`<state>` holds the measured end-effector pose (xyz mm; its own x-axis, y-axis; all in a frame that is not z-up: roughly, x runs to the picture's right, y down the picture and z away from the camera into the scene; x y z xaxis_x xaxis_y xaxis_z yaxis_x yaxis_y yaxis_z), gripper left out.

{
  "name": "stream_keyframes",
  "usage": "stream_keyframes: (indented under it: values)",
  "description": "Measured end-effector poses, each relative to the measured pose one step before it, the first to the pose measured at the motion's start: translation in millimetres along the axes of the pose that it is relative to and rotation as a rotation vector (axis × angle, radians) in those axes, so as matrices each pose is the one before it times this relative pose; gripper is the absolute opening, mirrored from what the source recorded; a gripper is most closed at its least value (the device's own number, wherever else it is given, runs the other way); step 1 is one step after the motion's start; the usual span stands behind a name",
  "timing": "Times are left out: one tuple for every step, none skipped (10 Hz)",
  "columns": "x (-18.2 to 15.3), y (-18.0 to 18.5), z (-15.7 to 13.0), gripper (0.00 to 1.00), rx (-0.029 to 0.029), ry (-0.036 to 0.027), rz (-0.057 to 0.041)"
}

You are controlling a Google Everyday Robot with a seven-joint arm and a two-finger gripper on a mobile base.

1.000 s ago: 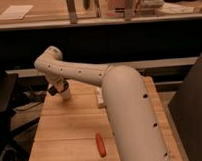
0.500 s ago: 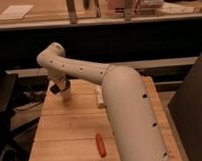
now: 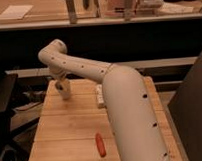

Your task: Place the eraser in the ceramic cup

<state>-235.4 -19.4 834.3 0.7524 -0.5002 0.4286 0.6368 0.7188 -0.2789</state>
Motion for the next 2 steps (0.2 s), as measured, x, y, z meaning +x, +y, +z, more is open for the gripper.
stream_keyframes:
  values:
    - [-1.24,-2.97,-4.72,0.8,0.00949,0.00908,-0.00317]
    - [1.28,-1.56,-4.6,0.8,0.0118,0.01765,0.00204]
